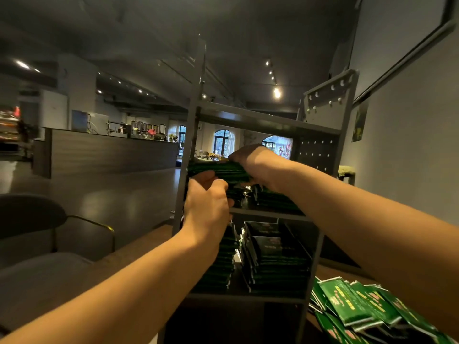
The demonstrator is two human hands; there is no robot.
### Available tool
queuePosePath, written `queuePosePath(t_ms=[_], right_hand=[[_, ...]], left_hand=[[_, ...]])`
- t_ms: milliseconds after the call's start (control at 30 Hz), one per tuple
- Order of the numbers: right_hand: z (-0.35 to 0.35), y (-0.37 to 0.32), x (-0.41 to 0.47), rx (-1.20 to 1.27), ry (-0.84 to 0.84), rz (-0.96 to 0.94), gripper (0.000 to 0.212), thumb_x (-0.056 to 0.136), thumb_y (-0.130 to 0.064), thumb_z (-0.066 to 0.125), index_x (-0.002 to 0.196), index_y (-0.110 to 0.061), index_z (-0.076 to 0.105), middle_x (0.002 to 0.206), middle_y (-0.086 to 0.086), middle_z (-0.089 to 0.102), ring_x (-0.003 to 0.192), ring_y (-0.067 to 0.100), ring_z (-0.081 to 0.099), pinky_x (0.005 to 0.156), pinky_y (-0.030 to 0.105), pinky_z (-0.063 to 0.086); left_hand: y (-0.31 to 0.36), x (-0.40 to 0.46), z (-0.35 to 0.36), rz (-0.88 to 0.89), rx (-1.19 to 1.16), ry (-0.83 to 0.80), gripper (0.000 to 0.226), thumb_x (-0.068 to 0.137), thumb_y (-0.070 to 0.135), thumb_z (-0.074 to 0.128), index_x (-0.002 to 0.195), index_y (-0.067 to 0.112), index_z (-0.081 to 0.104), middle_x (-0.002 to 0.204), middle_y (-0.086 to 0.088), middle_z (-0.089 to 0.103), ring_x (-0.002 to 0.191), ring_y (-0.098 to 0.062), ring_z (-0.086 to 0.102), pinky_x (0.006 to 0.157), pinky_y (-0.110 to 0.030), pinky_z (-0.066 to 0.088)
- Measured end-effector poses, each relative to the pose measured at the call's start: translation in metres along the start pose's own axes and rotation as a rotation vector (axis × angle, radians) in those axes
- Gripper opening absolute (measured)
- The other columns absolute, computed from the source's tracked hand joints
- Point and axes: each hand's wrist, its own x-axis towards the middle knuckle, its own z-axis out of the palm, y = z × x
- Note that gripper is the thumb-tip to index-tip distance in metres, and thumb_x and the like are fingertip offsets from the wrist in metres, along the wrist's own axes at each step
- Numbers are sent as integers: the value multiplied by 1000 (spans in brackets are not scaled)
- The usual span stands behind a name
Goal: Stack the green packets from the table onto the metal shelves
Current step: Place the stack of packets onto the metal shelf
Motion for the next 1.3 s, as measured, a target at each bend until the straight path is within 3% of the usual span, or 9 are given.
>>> queuePosePath(t_ms=[167,267,333,433,567,833,933,1133,1300], right_hand=[[4,-4,-4,-583,60,-121,29,100,-27,45,120,-10,59,103,6,64,63,17,66,41,19,48],[2,-8,-10,-663,92,-160,28,100,-26,47,118,-11,61,100,6,63,68,17,63,50,22,49],[1,-11,-18,-718,139,-233,27,99,-24,48,122,-16,61,113,7,61,87,21,62,71,26,51],[7,-8,-28,-643,150,-404,25,100,-29,46,120,-33,61,129,3,55,110,24,57,89,31,49],[13,-9,-37,-637,42,-459,29,103,-28,41,126,-34,58,132,-1,54,107,17,54,85,26,42],[9,-2,-39,-420,206,-481,34,97,-14,46,128,-23,56,127,2,59,114,21,54,90,28,45],[4,11,-57,-331,308,-580,28,97,-12,45,119,-21,60,115,1,62,105,16,55,89,29,46],[-5,78,-110,-117,204,-510,22,96,-12,48,109,-20,64,92,-4,65,83,12,62,72,30,53],[-21,149,-141,-20,170,-386,20,96,-12,51,104,-23,65,92,-4,67,89,12,64,83,37,54]], left_hand=[[-3,7,-2,12,65,19,10,91,19,49,100,18,52,88,-5,60,89,-31,65,73,-47,55],[-2,7,-1,5,77,11,7,91,17,49,97,17,52,84,-5,60,90,-32,65,77,-49,55],[-2,6,-1,4,101,11,7,89,19,50,94,16,53,82,-4,61,90,-32,66,79,-50,54],[-1,8,-2,33,161,1,24,74,30,48,93,16,54,86,-6,61,89,-31,64,80,-55,55],[-7,13,-5,62,183,21,51,65,38,44,112,19,53,101,-11,61,89,-31,62,80,-57,54],[-5,14,-9,122,164,9,20,91,17,49,110,18,55,102,-10,61,78,-24,61,65,-36,47],[-3,13,-6,180,180,18,21,85,22,54,105,20,60,100,-7,64,81,-26,62,71,-41,51],[-21,-4,20,216,203,-48,15,83,21,54,96,24,60,92,-6,66,84,-26,62,73,-43,51],[-54,-33,58,279,174,-141,17,82,15,50,89,28,58,82,1,62,73,-18,56,71,-38,47]])
